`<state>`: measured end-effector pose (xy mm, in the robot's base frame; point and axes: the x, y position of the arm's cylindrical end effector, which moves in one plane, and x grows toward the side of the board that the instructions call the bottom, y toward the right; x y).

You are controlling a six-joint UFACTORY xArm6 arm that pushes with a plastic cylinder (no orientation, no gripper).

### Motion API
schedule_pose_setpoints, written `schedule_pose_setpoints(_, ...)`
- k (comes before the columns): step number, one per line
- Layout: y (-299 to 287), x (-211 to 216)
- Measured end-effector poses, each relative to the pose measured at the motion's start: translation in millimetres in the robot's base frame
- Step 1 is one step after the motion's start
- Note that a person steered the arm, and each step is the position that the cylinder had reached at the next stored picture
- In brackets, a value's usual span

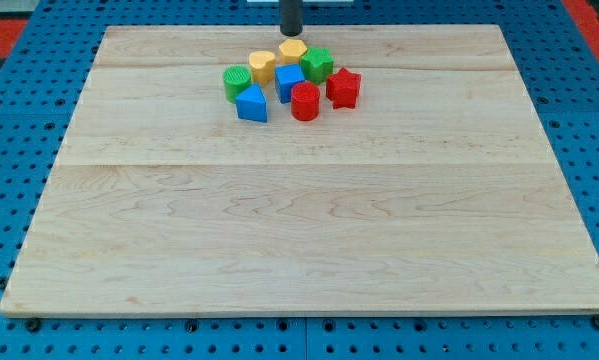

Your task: Slide the group of blocks left and down a bit

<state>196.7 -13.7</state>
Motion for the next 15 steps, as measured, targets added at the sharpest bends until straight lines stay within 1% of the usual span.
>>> schedule_pose_setpoints(3,2.5,-0.5)
schedule_pose_setpoints(4,5.9,8.7)
schedule_pose_setpoints(5,44.6,7.0)
schedule_pose_setpoints(6,62.6,10.9)
schedule_pose_setpoints(12,69.6,2.2)
schedule_pose_setpoints(13,77.4,10.6)
schedule_pose_setpoints(14,83.3,33.7)
schedule_pose_setpoints(15,80.1,42.1)
